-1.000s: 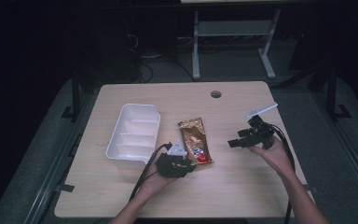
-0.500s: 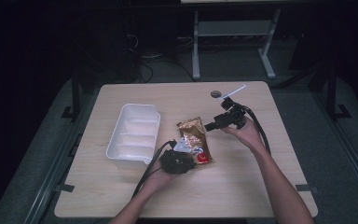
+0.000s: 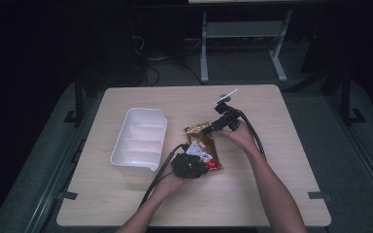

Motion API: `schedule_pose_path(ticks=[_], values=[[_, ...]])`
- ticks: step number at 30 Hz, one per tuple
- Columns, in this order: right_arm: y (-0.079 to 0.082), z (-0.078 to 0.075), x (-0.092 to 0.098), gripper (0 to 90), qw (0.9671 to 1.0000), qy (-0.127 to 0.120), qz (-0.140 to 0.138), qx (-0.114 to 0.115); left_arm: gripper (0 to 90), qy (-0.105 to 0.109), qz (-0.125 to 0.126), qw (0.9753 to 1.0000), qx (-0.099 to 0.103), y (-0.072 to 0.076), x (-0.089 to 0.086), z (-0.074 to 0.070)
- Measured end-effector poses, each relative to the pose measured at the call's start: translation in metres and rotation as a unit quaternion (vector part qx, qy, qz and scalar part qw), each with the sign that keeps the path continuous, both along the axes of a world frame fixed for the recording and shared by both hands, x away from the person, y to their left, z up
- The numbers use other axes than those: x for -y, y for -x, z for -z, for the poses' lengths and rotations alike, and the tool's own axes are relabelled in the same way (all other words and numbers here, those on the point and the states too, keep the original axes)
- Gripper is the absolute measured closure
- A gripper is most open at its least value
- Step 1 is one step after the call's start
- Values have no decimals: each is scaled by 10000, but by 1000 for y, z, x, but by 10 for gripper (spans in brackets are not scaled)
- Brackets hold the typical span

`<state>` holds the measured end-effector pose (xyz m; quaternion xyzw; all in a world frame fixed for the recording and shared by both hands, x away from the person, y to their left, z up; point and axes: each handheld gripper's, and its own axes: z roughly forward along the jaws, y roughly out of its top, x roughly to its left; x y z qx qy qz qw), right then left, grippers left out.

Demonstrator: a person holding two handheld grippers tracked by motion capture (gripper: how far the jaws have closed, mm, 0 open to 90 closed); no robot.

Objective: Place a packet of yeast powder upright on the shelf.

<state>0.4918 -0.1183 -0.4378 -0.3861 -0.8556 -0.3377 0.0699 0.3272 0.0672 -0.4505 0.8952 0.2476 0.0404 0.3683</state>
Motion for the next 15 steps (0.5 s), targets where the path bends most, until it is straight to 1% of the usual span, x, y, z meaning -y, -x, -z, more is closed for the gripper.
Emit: schedule_pose_path(ticks=[1, 2, 3, 4, 5, 6, 7, 8, 9, 10, 11, 12, 13, 14, 15], values=[[-1, 2, -1, 236, 10000, -27, -5, -28, 763, 10, -14, 10000, -29, -1, 0, 0], [-2, 8, -6, 239, 9999, 64, -48, -99, 770, -19, -22, 10000, -56, 0, 1, 0], [-2, 8, -6, 239, 9999, 64, -48, -99, 771, -19, -22, 10000, -56, 0, 1, 0], [-2, 10, -7, 252, 9998, 106, -68, -124, 771, -72, 14, 10000, -28, 0, 1, 0], [-3, 15, -10, 323, 9997, 71, -145, -182, 780, -113, 39, 9999, -19, 1, 2, 0], [-3, 15, -10, 323, 9997, 71, -145, -182, 780, -95, 39, 9999, -25, 0, 1, 1], [-4, 17, -10, 420, 9994, -51, -247, -228, 786, -87, 37, 9999, -39, 0, 1, 1], [-4, 18, -10, 464, 9992, -125, -277, -273, 788, -66, 43, 9999, -69, -1, 1, 1], [-4, 18, -9, 519, 9992, -146, -263, -276, 788, -61, 49, 9999, -73, -1, 0, 1], [-4, 18, -9, 519, 9992, -146, -263, -276, 787, -61, 49, 9999, -73, -1, 0, 1], [-4, 18, -9, 593, 9991, -200, -257, -280, 787, -57, 48, 9999, -80, -1, 0, 1], [-4, 17, -7, 715, 9989, -263, -258, -274, 786, -48, 45, 9999, -85, -2, 0, 1], [-4, 17, -7, 715, 9989, -263, -258, -274, 786, -26, 33, 9999, -94, -2, 0, 1], [-4, 16, -6, 759, 9991, -243, -264, -227, 786, 8, 9, 9999, -127, -2, 0, 1], [-3, 16, -5, 848, 9993, -168, -263, -190, 785, 70, -16, 9999, -143, -2, -1, 1]])
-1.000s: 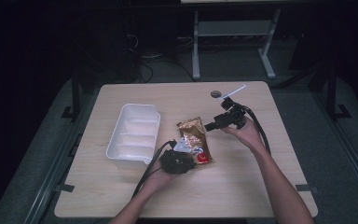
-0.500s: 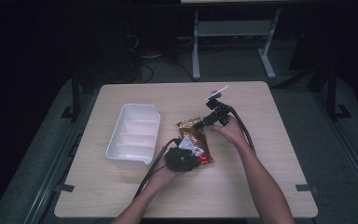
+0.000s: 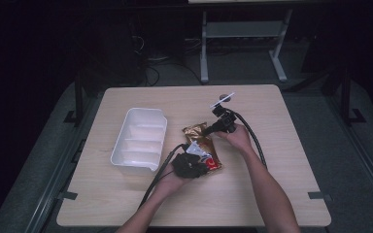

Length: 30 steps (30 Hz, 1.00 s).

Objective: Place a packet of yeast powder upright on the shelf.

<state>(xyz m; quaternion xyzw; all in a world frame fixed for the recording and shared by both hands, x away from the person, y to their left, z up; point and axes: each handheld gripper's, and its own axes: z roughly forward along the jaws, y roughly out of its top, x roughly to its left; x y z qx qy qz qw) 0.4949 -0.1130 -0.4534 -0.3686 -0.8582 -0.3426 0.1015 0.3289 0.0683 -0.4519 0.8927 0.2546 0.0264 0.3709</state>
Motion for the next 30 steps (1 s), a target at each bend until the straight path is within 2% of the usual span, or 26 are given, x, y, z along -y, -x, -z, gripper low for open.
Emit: schedule_pose_path(ticks=[3, 6, 7, 8, 9, 11, 12, 13, 15, 16, 17, 18, 19, 20, 21, 24, 27, 30], values=[[1, -2, 0, 896, 9999, 26, -52, 88, 775, 117, -55, 9999, -65, 0, -3, 0], [3, -5, 0, 898, 9999, 48, -63, 143, 753, 257, -158, 9995, -73, 0, -8, -1], [5, -11, 3, 899, 9998, -17, -59, 194, 712, 409, -263, 9988, -107, -1, -13, -2], [6, -13, 4, 899, 9997, -58, -49, 222, 694, 409, -263, 9988, -107, -1, -13, -2], [8, -16, 6, 899, 9997, -94, -18, 241, 664, 535, -394, 9977, -115, -2, -18, -3], [9, -20, 7, 899, 9995, -136, -7, 292, 599, 577, -470, 9971, -132, -2, -19, -3], [11, -23, 9, 899, 9993, -167, -18, 346, 599, 617, -564, 9964, -127, -2, -21, -2], [16, -33, 13, 899, 9984, -265, -33, 494, 529, 675, -679, 9953, -128, -2, -23, -1], [17, -36, 14, 899, 9980, -322, -45, 539, 437, 693, -778, 9945, -80, -2, -23, 0], [25, -45, 18, 898, 9963, -384, -66, 760, 428, 776, -921, 9927, -72, -2, -24, 1], [25, -45, 18, 898, 9963, -384, -66, 760, 420, 776, -921, 9927, -72, -2, -24, 1], [28, -48, 19, 898, 9960, -383, -55, 801, 420, 831, -993, 9915, -96, -2, -25, 2], [34, -54, 24, 898, 9947, -477, -89, 911, 372, 904, -1071, 9901, -121, -3, -25, 3], [34, -54, 24, 898, 9947, -477, -89, 911, 370, 904, -1071, 9901, -121, -3, -25, 3], [40, -59, 28, 898, 9938, -492, -123, 989, 358, 977, -1090, 9891, -180, -4, -24, 4], [45, -63, 32, 898, 9925, -562, -149, 1071, 328, 1022, -1186, 9874, -215, -8, -24, 6], [56, -75, 42, 898, 9887, -779, -217, 1265, 290, 1170, -1229, 9847, -407, -13, -26, 10], [62, -79, 44, 898, 9872, -834, -278, 1330, 289, 1258, -1153, 9844, -439, -15, -24, 11]])
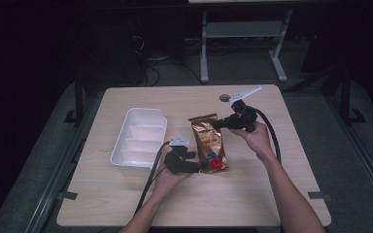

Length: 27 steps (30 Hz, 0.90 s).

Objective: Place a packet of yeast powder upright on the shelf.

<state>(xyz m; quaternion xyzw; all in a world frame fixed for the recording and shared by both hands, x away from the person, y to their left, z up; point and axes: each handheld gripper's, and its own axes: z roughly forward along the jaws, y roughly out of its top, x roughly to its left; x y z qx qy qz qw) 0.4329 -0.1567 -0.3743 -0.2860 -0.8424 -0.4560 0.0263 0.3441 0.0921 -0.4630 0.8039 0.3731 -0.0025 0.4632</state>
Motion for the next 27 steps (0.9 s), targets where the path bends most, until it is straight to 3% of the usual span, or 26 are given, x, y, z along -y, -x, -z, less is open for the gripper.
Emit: schedule_pose_path(ticks=[7, 13, 14, 16, 21, 26, 27], values=[[17, -11, 2, 898, 9992, -120, -308, 215, 330, 118, 245, 9996, -33, -5, 11, -2], [24, -16, 0, 898, 9987, -89, -408, 302, 493, 179, 428, 9989, -47, -6, 13, -4], [26, -17, 2, 896, 9986, -113, -427, 306, 578, 202, 503, 9985, -44, -5, 12, -5], [29, -15, 5, 894, 9985, -141, -412, 326, 652, 179, 588, 9981, -21, -4, 13, -6], [32, -12, 15, 888, 9985, -241, -385, 295, 726, 221, 665, 9975, 33, -1, 15, -7], [35, -13, 20, 789, 9980, -204, -542, 246, 758, 233, 743, 9969, 83, 0, 16, -8], [37, -12, 17, 690, 9975, -137, -657, 228, 761, 230, 758, 9968, 87, 0, 16, -8]])
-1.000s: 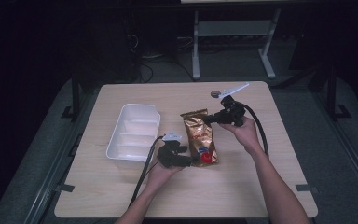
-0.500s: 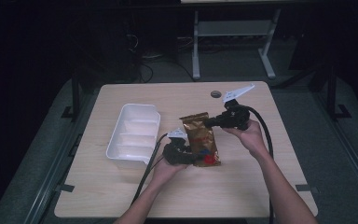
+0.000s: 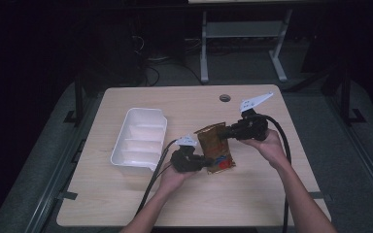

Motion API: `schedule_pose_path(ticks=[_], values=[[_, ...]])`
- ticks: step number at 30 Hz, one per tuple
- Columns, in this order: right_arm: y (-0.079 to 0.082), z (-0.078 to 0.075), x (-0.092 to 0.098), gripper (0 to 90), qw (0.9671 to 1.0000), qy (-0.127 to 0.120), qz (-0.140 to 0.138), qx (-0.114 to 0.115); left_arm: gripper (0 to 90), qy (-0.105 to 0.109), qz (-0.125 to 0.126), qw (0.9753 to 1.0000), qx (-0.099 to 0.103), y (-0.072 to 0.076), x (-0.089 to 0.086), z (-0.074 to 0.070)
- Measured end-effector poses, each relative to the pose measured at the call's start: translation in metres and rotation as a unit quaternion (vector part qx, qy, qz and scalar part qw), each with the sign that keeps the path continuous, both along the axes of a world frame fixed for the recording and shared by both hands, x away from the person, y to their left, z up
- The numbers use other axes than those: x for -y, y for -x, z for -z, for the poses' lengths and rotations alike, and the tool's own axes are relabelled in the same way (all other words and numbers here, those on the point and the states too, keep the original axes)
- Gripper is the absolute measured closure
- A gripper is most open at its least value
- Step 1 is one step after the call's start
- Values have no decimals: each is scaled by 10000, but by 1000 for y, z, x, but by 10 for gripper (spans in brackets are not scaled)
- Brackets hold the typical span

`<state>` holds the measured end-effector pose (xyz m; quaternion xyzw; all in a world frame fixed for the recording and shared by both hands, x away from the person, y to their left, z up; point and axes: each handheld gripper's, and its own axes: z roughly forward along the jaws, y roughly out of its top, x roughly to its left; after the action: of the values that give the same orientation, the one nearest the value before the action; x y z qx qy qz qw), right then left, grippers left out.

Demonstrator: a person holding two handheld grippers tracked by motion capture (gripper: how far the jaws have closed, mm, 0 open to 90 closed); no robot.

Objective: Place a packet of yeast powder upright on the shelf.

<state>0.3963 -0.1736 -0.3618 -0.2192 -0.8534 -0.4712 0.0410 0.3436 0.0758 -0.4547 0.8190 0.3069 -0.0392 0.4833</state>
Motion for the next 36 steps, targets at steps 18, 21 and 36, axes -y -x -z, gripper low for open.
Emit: schedule_pose_path(ticks=[18, 21, 36], values=[[5, 5, -13, 812, 9982, 426, -402, -146, 644, -308, 134, 9990, 297, 11, 0, -7], [7, 3, -10, 834, 9982, 427, -399, -145, 594, -366, 84, 9986, 372, 15, -4, -9], [-2, -10, 1, 849, 9989, 391, 238, -118, 463, -801, 399, 9937, 672, 39, -16, -9]])
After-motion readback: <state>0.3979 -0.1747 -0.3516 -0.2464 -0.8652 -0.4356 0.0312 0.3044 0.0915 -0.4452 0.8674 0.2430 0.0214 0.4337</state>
